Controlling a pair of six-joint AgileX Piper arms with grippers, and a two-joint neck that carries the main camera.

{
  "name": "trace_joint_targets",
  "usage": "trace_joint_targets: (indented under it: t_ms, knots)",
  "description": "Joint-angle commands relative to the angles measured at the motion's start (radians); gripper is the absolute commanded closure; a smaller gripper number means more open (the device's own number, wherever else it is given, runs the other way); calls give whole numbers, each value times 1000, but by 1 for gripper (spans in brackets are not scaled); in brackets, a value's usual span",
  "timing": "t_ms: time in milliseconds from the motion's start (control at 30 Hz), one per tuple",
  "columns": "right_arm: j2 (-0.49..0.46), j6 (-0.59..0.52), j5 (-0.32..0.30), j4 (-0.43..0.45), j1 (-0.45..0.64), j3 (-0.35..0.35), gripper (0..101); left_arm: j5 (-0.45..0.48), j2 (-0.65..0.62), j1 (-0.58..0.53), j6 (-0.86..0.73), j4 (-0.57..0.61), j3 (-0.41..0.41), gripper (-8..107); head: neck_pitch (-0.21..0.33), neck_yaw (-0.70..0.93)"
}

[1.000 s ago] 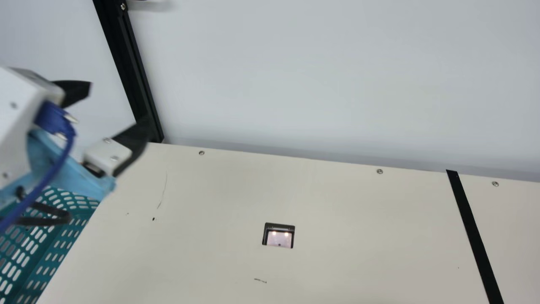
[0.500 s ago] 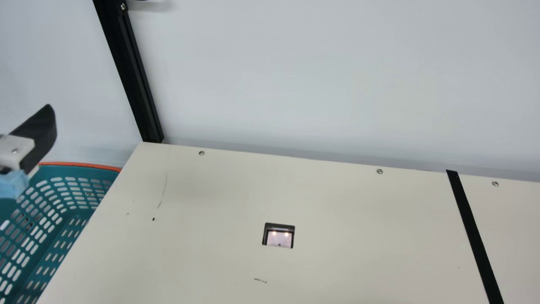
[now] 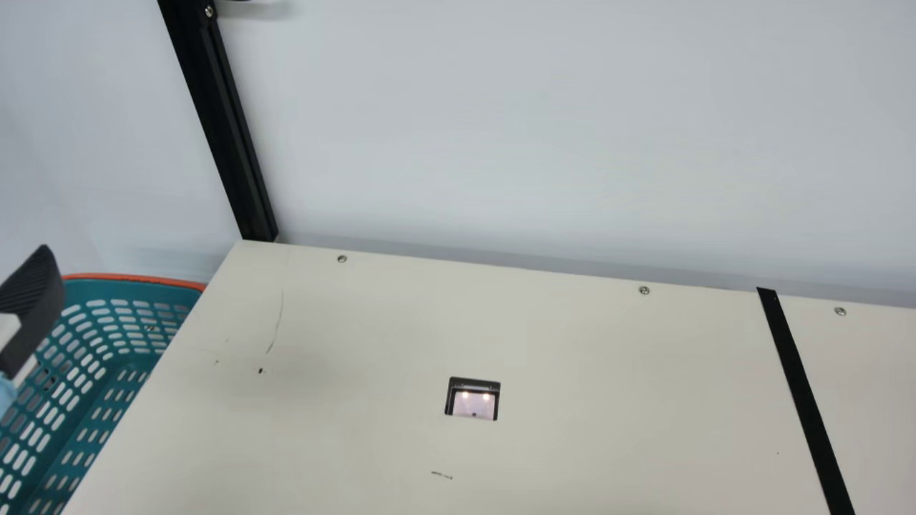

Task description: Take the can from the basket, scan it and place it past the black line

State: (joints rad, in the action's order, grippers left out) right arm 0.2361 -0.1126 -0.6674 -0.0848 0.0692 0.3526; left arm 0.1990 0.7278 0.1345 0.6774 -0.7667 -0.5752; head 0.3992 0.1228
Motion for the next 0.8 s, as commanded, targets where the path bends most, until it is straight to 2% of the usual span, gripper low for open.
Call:
trace_joint_targets:
  t_ms: [0, 333, 600, 767]
  knots:
    - [0, 0, 0, 0, 0, 0, 0, 0, 0, 0, 0, 0, 0, 9, 37, -8]
    - [25, -20, 5, 10, -20, 9, 0, 0, 0, 0, 0, 0, 0, 9, 37, -8]
    - [144, -110, 28, 31, -103, 71, 0, 0, 0, 0, 0, 0, 0, 9, 37, -8]
    - [223, -193, 3, 41, -195, 115, 0, 0, 0, 0, 0, 0, 0, 9, 37, -8]
